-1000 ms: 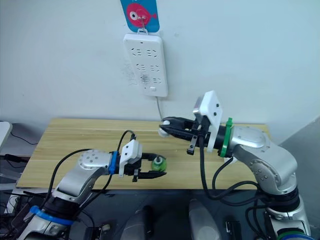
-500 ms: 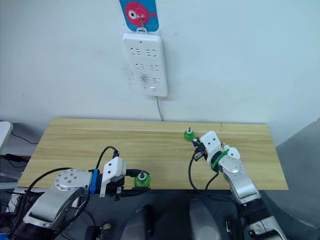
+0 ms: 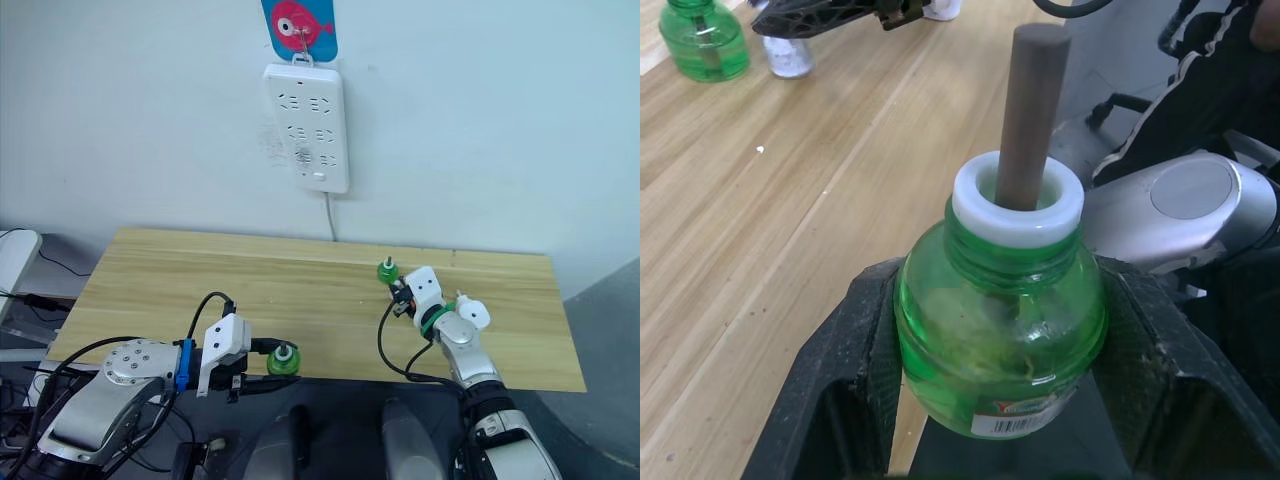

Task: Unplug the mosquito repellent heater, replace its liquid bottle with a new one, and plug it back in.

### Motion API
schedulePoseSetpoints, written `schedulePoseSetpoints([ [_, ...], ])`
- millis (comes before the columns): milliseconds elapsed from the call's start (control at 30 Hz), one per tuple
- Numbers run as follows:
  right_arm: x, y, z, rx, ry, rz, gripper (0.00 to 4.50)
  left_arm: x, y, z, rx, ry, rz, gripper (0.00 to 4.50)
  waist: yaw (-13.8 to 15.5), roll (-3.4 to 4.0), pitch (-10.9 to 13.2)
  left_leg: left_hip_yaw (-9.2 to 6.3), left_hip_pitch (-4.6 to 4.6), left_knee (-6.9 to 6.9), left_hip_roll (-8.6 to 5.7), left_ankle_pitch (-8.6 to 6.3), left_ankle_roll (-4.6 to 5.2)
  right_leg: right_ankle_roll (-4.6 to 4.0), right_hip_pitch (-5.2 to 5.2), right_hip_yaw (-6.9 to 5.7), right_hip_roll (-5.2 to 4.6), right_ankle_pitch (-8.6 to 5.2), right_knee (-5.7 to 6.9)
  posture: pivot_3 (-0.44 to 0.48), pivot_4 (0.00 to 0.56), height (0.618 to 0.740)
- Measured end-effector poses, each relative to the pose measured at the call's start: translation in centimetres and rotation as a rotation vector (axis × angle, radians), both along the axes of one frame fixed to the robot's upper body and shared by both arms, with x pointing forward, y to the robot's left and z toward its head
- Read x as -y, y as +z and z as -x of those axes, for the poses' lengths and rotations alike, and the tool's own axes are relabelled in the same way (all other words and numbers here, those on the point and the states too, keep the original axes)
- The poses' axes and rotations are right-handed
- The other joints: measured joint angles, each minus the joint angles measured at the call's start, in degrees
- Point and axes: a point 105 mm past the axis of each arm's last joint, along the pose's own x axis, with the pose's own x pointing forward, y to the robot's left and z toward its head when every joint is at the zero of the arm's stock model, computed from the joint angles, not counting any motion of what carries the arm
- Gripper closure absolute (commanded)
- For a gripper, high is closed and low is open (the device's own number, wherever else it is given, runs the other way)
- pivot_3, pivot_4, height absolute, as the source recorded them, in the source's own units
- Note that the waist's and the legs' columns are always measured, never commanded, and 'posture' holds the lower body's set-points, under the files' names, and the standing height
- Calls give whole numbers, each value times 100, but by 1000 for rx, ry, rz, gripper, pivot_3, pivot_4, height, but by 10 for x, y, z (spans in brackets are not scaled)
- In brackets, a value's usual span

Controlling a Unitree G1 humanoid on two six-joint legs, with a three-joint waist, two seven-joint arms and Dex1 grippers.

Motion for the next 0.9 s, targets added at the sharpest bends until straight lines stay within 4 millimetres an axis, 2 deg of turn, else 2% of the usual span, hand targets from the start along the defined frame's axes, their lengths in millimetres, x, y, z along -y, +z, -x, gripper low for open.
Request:
schedulePoseSetpoints([
  [67, 2, 9, 3, 34, 1, -8, 1320, 1, 2, -2, 10, -5, 4, 2221, 15, 0, 0, 0, 0, 1, -1, 0, 0, 0, 1, 0, -1, 0, 0, -157, 274, 724],
  [200, 5, 30, 20, 82, 87, 23, 1272, 3, 7, -10, 38, -11, 17, 2221, 26, 0, -1, 0, -1, 1, -3, 0, 0, 1, 3, 1, -2, 0, -2, -173, 270, 724],
  [267, 0, 45, 41, 76, 215, 47, 1272, 5, 10, -14, 47, -24, 21, 2221, 38, 1, 0, -3, -3, 1, -2, 0, -1, 4, 2, -1, -2, -2, -1, -190, 273, 724],
  [400, -24, 89, 90, 36, 544, 75, 1272, 18, 27, -23, 79, -96, 65, 2221, 26, 1, 0, -6, 2, 3, -1, 0, -1, 6, 8, -2, 1, -3, -2, -217, 266, 724],
  [467, -30, 100, 113, -13, 666, 104, 1272, 25, 35, -26, 91, -143, 78, 2221, 14, 1, -1, -4, 12, 3, -1, 0, -1, 5, 16, -1, 1, -4, -2, -223, 263, 724],
  [533, -36, 106, 127, -59, 735, 99, 1272, 32, 38, -28, 91, -188, 84, 2221, -4, -9, -7, -5, 14, 3, 1, 0, -1, 3, 17, -2, 3, -5, -3, -231, 257, 724],
  [600, -47, 109, 130, -79, 760, 79, 1272, 39, 41, -31, 86, -227, 95, 2221, -25, -9, -7, -4, 14, 5, 1, 0, 0, 4, 16, -2, 4, -4, -2, -237, 252, 724],
  [700, -61, 115, 123, -61, 752, 61, 1272, 53, 48, -33, 99, -292, 111, 2221, -27, -10, -8, -4, 11, 9, -2, 1, -1, 7, 17, -1, 2, -2, -3, -241, 247, 724],
  [900, -69, 117, 119, -71, 745, 44, 1272, 60, 52, -39, 86, -307, 130, 2221, -25, -10, -8, -12, 6, 5, -1, 0, 0, 12, 15, -11, 3, -2, -4, -244, 242, 724],
])
